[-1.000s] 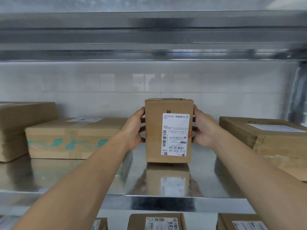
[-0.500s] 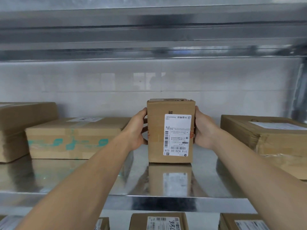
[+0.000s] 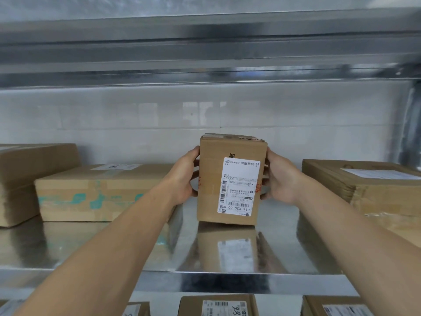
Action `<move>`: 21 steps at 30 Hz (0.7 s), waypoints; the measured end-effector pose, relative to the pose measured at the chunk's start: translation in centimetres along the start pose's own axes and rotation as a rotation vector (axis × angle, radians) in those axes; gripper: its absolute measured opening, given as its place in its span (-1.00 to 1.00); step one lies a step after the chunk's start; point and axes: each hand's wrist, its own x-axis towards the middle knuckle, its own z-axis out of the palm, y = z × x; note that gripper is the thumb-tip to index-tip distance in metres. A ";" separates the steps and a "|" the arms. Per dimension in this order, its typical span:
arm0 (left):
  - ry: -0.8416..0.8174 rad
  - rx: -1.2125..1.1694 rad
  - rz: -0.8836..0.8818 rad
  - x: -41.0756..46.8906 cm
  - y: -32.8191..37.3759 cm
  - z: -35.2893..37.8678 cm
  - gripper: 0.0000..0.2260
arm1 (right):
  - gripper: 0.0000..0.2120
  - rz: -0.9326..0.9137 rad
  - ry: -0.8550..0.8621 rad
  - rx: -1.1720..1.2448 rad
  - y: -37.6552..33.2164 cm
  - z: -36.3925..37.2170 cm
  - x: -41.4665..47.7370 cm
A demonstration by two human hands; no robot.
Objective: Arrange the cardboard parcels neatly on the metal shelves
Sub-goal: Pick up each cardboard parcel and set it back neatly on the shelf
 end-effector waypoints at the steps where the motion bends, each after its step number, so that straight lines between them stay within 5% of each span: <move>1: 0.000 0.013 0.005 0.1 0.1 -0.1 -0.71 | -0.45 0.009 0.001 -0.005 -0.2 0.0 0.0; 14: 0.030 0.152 0.031 -0.2 1.7 0.3 -0.71 | -0.29 0.073 -0.047 0.111 -1.6 -0.9 -2.2; 21: 0.078 0.174 0.048 0.6 1.3 0.1 -0.62 | -0.65 0.083 -0.041 0.184 -1.6 -0.9 -2.5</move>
